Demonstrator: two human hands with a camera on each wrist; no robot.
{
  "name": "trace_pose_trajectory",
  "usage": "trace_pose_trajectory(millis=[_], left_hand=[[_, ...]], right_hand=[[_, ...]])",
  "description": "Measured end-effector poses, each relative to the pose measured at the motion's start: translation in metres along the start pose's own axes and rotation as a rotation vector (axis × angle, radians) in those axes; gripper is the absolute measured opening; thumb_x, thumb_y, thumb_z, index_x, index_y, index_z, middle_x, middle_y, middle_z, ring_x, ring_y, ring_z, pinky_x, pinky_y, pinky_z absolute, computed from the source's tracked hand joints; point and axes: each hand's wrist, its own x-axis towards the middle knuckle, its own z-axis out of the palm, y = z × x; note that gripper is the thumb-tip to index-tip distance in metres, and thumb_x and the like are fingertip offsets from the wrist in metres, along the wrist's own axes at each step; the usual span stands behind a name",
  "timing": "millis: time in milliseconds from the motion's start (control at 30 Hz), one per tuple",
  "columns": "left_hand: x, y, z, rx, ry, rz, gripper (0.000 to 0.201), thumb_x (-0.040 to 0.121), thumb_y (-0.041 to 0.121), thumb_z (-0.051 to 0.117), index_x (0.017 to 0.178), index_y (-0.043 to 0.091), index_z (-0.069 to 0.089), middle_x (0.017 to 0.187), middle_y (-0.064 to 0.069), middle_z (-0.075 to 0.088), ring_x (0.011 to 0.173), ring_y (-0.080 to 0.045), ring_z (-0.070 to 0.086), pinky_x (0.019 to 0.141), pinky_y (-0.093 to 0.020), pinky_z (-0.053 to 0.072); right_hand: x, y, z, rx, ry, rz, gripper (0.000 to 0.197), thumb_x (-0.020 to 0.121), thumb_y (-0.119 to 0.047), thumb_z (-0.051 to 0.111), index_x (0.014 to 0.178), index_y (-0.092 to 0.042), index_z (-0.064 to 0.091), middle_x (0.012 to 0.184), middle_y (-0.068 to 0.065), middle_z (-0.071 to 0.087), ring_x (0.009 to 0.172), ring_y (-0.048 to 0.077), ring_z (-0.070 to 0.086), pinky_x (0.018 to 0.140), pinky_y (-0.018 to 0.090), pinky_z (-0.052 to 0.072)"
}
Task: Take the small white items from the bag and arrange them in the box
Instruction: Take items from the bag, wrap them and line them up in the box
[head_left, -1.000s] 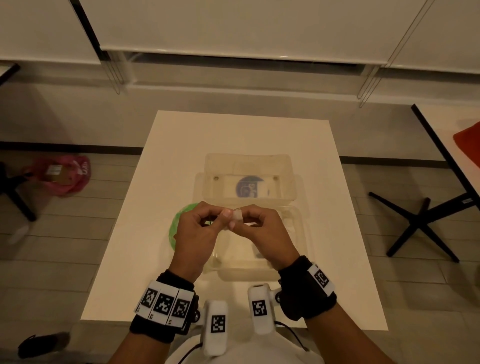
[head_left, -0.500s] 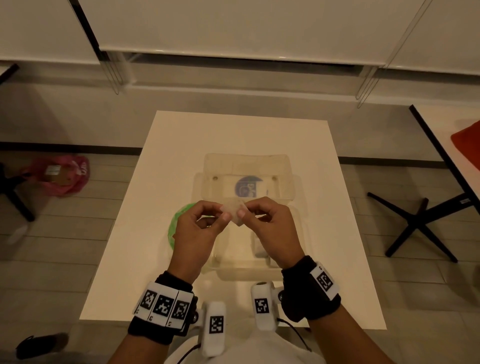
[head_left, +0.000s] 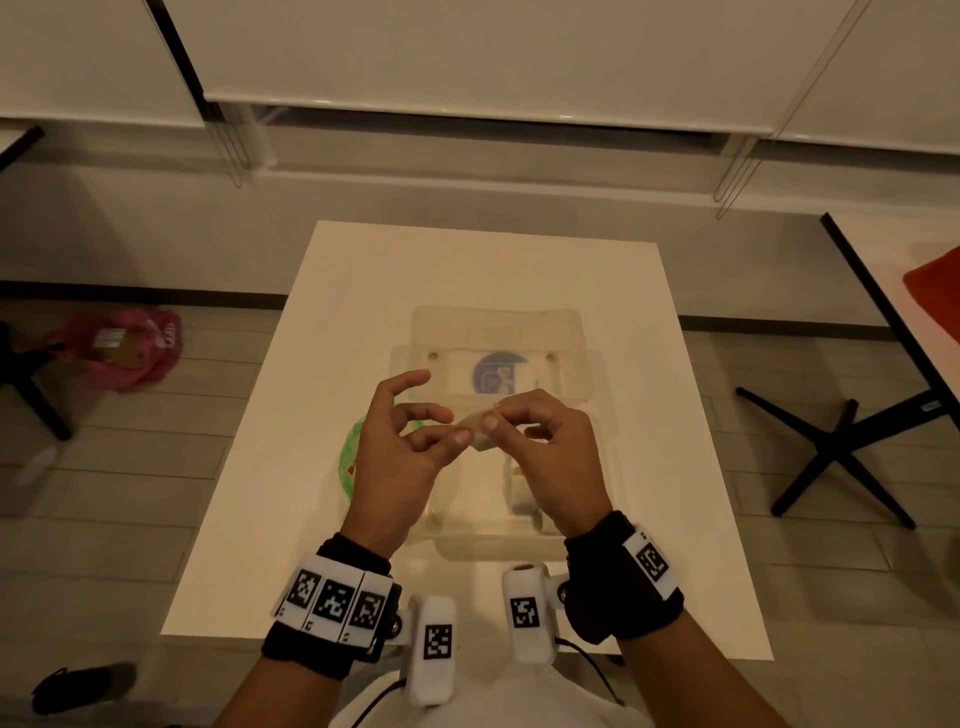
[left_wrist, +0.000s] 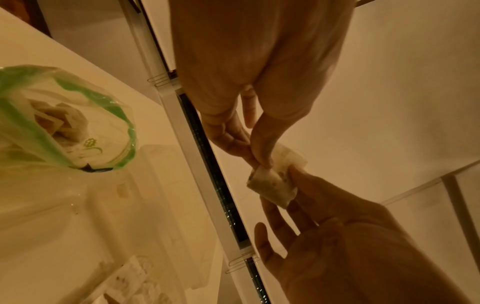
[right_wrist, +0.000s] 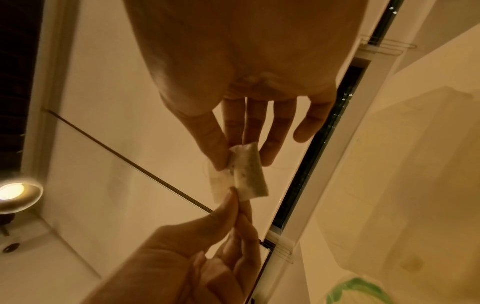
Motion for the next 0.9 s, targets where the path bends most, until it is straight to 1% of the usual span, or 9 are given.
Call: trace_pose_trajectory(millis=[167,233,300,433,533,600,700,800,900], left_hand=[[-0.001,0.001,0.002,-0.016,-0.089,0.026,0.066,0.081,-0.008,0.074,0.134,0.023,0.049,0.1,-0.007,0.066,0.083,-0.02,0.07,0.084,-0.03,0.059],[0.0,0.001,-0.001,-0.003,-0.074,0.053,0.058,0.086,-0.009,0.069,0.133,0.02,0.05,0.102,-0.008,0.067,0.082,-0.02,0.072,0.081,-0.026,0.057],[0.004,0.0,-0.004,0.061,-0.042,0.084,0.046,0.091,-0.009,0.062,0.129,0.016,0.054,0.104,-0.01,0.068,0.082,-0.021,0.074,0.076,-0.021,0.053],[0.012,-0.003,-0.01,0.24,-0.15,0.117,0.04,0.095,-0.008,0.055,0.121,0.021,0.066,0.109,0.0,0.07,0.092,-0.014,0.069,0.077,-0.023,0.049],[0.017,-0.003,-0.012,0.279,-0.337,0.087,0.038,0.102,0.002,0.05,0.13,0.024,0.062,0.122,0.006,0.068,0.109,-0.011,0.064,0.082,-0.021,0.05],[0.019,-0.005,-0.01,0.263,-0.426,0.044,0.035,0.104,0.008,0.046,0.133,0.021,0.06,0.128,0.002,0.067,0.117,-0.014,0.061,0.089,-0.024,0.05],[0.019,-0.008,-0.004,0.227,-0.413,0.004,0.028,0.103,0.007,0.047,0.123,0.011,0.066,0.119,-0.011,0.069,0.109,-0.02,0.063,0.094,-0.027,0.053],[0.022,-0.011,0.0,0.217,-0.336,0.013,0.017,0.1,0.004,0.052,0.103,0.005,0.069,0.115,-0.006,0.072,0.107,-0.014,0.065,0.09,-0.027,0.053],[0.023,-0.013,0.002,0.262,-0.318,0.041,0.014,0.1,0.006,0.055,0.09,0.006,0.067,0.107,-0.003,0.072,0.1,-0.011,0.066,0.086,-0.028,0.055]], right_hand=[[0.002,0.007,0.002,0.006,0.075,0.071,0.009,0.082,-0.019,0.077,0.078,-0.025,0.072,0.083,-0.01,0.071,0.08,0.013,0.069,0.079,0.049,0.056],[0.003,0.01,0.002,0.027,0.101,0.072,0.003,0.085,-0.017,0.076,0.082,-0.018,0.074,0.082,-0.005,0.073,0.08,0.015,0.069,0.078,0.043,0.056],[0.005,0.011,0.001,0.078,0.109,0.092,0.006,0.088,-0.015,0.073,0.084,-0.011,0.074,0.081,-0.001,0.073,0.079,0.015,0.068,0.077,0.033,0.054],[0.009,0.011,0.0,0.21,-0.1,0.243,0.023,0.099,-0.02,0.057,0.082,-0.01,0.069,0.083,0.005,0.067,0.079,0.017,0.058,0.074,0.03,0.047],[0.008,0.007,-0.002,0.402,-0.267,0.358,0.036,0.105,-0.022,0.043,0.081,-0.012,0.067,0.081,0.007,0.063,0.077,0.018,0.058,0.07,0.028,0.048],[0.009,0.006,-0.002,0.509,-0.309,0.431,0.034,0.106,-0.021,0.04,0.087,-0.007,0.065,0.08,0.011,0.059,0.073,0.019,0.057,0.068,0.029,0.047],[0.009,0.007,0.0,0.577,-0.366,0.534,0.029,0.105,-0.017,0.041,0.095,-0.002,0.063,0.076,0.009,0.059,0.068,0.019,0.056,0.067,0.029,0.047],[0.006,0.009,0.002,0.582,-0.426,0.588,0.027,0.103,-0.014,0.043,0.09,-0.004,0.063,0.076,0.008,0.06,0.067,0.019,0.057,0.07,0.03,0.048],[0.003,0.012,0.0,0.591,-0.459,0.618,0.026,0.103,-0.015,0.044,0.092,-0.003,0.065,0.082,0.011,0.063,0.074,0.023,0.06,0.074,0.033,0.05]])
